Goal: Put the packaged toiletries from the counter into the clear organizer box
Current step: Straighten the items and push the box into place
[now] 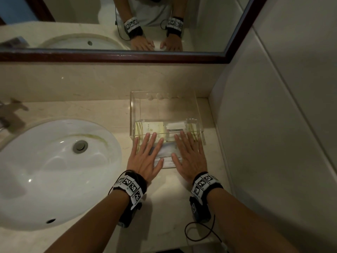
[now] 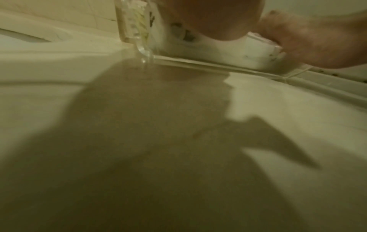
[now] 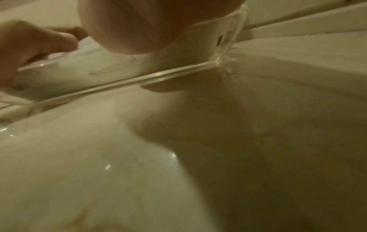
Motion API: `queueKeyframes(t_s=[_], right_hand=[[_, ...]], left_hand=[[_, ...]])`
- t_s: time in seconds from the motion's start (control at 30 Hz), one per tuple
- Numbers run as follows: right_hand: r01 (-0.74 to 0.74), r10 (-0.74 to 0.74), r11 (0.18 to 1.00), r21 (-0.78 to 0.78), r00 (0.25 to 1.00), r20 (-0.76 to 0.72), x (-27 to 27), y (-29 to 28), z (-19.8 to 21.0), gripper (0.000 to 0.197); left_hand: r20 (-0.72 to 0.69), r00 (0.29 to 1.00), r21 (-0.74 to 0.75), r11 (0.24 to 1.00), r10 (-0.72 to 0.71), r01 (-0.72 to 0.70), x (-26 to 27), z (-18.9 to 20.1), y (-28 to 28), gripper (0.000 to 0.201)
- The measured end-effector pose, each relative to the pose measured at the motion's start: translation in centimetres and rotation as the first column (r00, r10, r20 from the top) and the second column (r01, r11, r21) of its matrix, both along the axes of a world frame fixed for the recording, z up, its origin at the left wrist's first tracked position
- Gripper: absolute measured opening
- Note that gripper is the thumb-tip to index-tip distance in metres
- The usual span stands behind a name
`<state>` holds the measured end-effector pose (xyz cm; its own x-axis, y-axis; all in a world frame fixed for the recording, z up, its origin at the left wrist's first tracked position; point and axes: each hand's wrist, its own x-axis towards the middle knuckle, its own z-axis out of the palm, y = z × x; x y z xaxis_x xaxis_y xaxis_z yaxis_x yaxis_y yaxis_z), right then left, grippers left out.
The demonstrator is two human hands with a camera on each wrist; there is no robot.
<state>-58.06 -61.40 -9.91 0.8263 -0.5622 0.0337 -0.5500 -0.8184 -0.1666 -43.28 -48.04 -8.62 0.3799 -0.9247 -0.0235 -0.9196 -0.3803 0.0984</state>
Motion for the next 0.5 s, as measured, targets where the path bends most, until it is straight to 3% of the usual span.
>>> queueKeyframes(t_s=[0.2, 0.37, 0.5], right_hand=[[-0.013, 0.013, 1.000, -0.006, 1.000, -0.018, -0.4, -0.4, 0.1, 0.078], [-0.151, 0.150, 0.988, -0.013, 0.987, -0.064, -1.4, -0.5, 0.5, 0.105], [-0.150, 0.144, 0.987, -0.049, 0.984, -0.109, -2.0, -1.2, 0.3, 0.106]], left_hand=[[0.023, 0.999, 0.019, 1.000, -0.023, 0.022, 0.5, -0.1, 0.6, 0.080], [0.019, 0.999, 0.024, 0.998, -0.051, 0.050, 0.6, 0.7, 1.2, 0.093], [0.033, 0.997, 0.042, 0.997, -0.066, 0.065, 1.3, 0.7, 1.3, 0.093]])
